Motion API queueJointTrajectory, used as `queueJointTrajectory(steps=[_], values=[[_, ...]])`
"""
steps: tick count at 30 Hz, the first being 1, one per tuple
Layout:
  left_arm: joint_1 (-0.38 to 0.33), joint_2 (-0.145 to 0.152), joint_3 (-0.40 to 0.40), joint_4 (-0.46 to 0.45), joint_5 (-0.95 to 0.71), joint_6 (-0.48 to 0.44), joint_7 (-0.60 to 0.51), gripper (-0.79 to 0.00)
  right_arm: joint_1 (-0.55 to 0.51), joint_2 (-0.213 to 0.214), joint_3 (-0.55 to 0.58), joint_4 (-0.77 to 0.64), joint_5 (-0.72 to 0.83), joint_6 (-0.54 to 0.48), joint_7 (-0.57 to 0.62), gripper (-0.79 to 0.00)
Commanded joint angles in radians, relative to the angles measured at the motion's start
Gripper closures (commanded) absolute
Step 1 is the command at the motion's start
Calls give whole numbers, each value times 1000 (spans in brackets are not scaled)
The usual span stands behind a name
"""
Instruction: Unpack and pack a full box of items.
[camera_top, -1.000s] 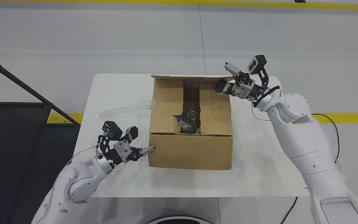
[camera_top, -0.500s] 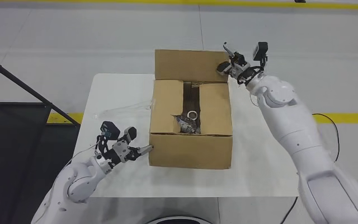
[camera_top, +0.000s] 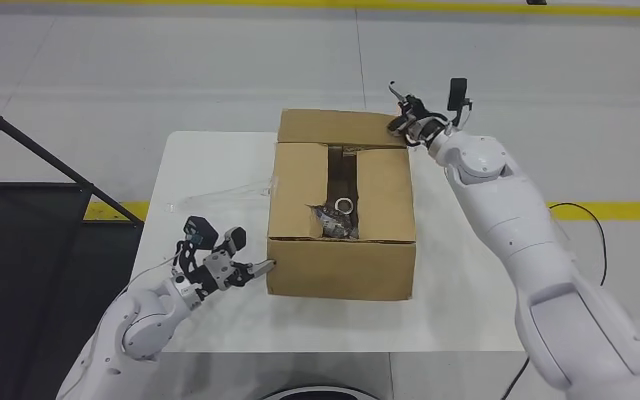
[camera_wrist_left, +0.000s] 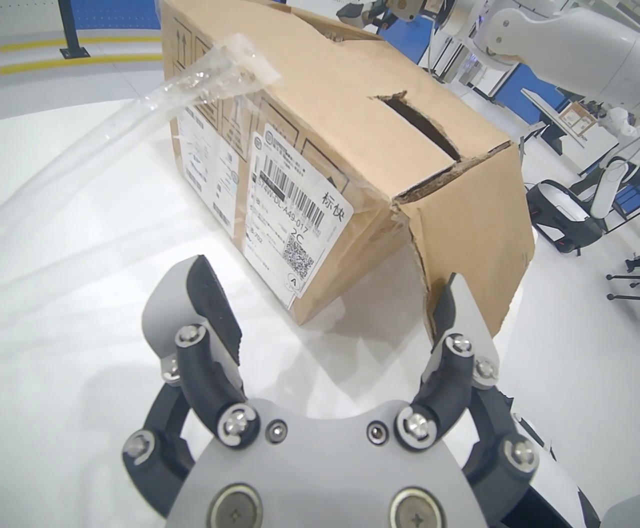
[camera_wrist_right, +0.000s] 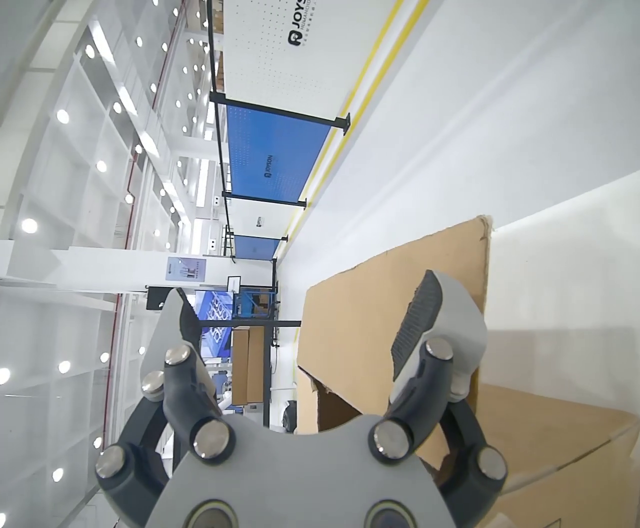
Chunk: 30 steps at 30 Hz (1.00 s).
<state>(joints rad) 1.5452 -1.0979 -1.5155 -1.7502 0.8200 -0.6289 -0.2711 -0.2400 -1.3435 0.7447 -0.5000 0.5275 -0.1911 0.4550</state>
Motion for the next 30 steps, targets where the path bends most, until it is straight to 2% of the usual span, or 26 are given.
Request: queueJointTrajectory(steps=[1, 5, 9, 16, 23, 30], values=[[0, 1, 0, 1, 0, -1, 1, -785, 4, -8, 1, 19, -1, -6, 4, -785], [2, 2, 1, 0, 2, -4, 0, -785, 9, -20, 17, 49, 22, -31, 20, -785], [6, 4, -1, -8, -2, -8, 1, -785, 11, -22, 48, 58, 54, -98, 66, -785], [33, 10, -55, -42, -92, -31, 31, -785, -16, -5, 91, -52, 65, -158, 230, -785], [65, 14, -123, -56, -154, -31, 87, -785, -71, 22, 92, -220, 3, 21, 458, -785], [87, 14, -160, -35, -242, -23, 130, -785, -114, 41, 92, -312, -72, 156, 544, -785]])
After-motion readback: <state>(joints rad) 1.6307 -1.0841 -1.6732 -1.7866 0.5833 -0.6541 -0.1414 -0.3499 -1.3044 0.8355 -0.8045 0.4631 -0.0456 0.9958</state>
